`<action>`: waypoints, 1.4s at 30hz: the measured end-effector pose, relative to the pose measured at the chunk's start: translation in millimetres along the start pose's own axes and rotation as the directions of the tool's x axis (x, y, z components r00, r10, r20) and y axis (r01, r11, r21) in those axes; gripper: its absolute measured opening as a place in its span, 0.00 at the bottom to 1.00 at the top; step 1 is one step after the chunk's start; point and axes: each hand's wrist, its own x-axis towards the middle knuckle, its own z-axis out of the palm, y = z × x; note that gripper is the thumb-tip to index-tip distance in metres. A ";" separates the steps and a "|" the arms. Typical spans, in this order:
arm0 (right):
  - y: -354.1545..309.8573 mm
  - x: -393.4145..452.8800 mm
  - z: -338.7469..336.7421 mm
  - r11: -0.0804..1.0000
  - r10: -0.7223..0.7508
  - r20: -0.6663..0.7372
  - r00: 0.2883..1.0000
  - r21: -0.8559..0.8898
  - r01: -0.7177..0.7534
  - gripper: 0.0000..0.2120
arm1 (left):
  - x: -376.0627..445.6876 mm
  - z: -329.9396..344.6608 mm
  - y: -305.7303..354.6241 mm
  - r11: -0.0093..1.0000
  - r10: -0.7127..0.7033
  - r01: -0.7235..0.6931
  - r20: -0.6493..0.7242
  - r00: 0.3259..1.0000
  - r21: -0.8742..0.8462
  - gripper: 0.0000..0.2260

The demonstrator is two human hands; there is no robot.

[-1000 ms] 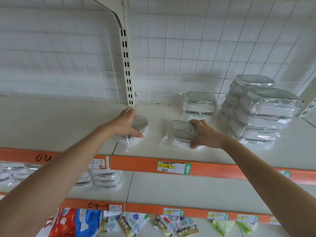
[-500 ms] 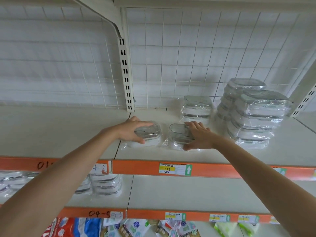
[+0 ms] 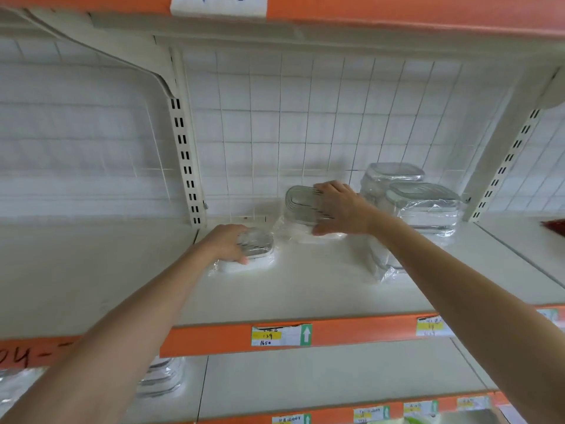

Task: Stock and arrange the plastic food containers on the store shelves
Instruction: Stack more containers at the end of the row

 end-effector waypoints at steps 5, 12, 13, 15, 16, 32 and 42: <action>18.6 38.4 -18.1 0.983 0.133 -0.034 0.990 -0.119 -0.137 0.42 | 15.7 6.3 15.6 0.999 0.038 -0.038 0.003 0.999 -0.012 0.35; 33.4 83.5 -7.4 0.980 0.174 0.140 0.975 -0.124 -0.157 0.38 | 21.5 4.9 13.6 1.000 0.025 -0.025 0.045 0.999 -0.006 0.38; 35.7 86.3 -5.2 0.977 0.190 0.205 0.960 -0.130 -0.166 0.36 | 21.5 5.5 11.8 0.999 0.033 -0.032 0.039 0.999 -0.013 0.38; 40.0 88.5 -1.5 0.973 0.208 0.257 0.944 -0.153 -0.173 0.34 | 20.6 7.3 7.8 0.998 0.036 -0.035 0.026 0.999 -0.042 0.38; 41.7 89.4 0.0 0.972 0.200 0.249 0.948 -0.172 -0.159 0.34 | 20.3 8.0 6.0 0.998 0.037 -0.036 0.019 0.999 -0.053 0.38; 41.3 84.7 -0.3 0.957 0.110 0.236 0.966 -0.288 -0.039 0.31 | 14.6 -18.0 0.0 0.983 -0.049 0.021 -0.153 0.987 -0.182 0.36; 28.3 61.4 -14.6 0.969 0.136 0.260 0.956 -0.238 -0.073 0.44 | 18.2 -78.2 59.6 0.973 0.060 -0.130 -0.335 0.940 -0.190 0.34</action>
